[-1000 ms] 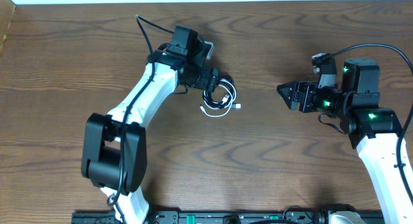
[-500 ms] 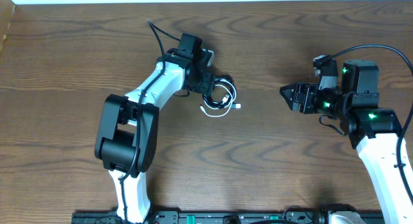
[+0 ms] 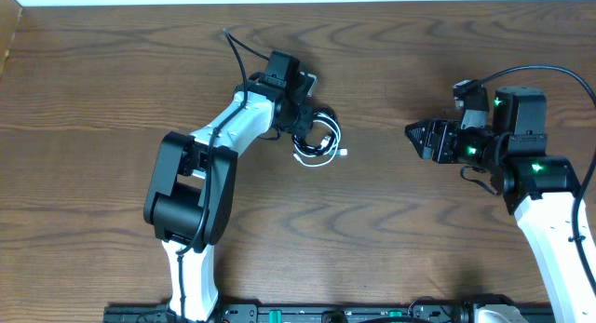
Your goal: Untangle cables
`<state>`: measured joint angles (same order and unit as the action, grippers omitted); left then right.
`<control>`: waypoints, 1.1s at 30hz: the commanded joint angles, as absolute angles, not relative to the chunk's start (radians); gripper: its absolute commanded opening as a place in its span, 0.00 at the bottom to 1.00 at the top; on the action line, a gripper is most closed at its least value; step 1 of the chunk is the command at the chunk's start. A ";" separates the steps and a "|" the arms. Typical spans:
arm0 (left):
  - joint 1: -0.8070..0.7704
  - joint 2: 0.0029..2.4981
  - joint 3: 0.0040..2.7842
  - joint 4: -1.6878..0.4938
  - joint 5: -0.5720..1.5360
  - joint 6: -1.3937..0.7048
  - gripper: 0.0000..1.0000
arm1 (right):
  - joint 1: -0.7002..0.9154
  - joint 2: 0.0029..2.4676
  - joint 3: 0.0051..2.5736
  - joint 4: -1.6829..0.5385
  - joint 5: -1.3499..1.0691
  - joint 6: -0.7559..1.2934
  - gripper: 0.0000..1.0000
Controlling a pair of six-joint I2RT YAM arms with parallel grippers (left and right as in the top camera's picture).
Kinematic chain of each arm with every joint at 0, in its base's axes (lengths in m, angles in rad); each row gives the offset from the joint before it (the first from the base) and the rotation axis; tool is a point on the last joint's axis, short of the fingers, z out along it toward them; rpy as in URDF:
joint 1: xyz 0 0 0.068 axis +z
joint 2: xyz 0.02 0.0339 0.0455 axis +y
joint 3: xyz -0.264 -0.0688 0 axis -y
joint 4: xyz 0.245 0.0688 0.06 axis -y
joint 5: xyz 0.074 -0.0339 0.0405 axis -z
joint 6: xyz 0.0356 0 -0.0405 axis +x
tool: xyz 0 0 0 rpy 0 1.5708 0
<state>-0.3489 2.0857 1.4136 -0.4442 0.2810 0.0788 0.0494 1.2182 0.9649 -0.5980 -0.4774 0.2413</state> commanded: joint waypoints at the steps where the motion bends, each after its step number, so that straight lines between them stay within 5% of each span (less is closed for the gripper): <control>1: -0.354 2.101 1.403 -0.437 0.268 0.081 0.32 | 0.066 1.217 0.984 -0.596 -0.477 0.258 0.67; 4: -0.354 2.100 1.404 -0.402 0.269 -0.018 0.08 | 0.088 1.217 0.984 -0.594 -0.477 0.259 0.65; 13: -0.350 1.956 1.414 -0.437 0.286 -0.558 0.08 | 0.162 1.217 0.984 -0.533 -0.477 0.395 0.61; 22: -0.384 1.817 1.414 -0.449 0.347 -0.653 0.08 | 0.287 1.281 0.984 -0.442 -0.339 0.766 0.48; 33: -0.424 1.822 1.412 -0.463 0.347 -0.686 0.07 | 0.403 1.409 0.984 -0.313 -0.265 0.980 0.50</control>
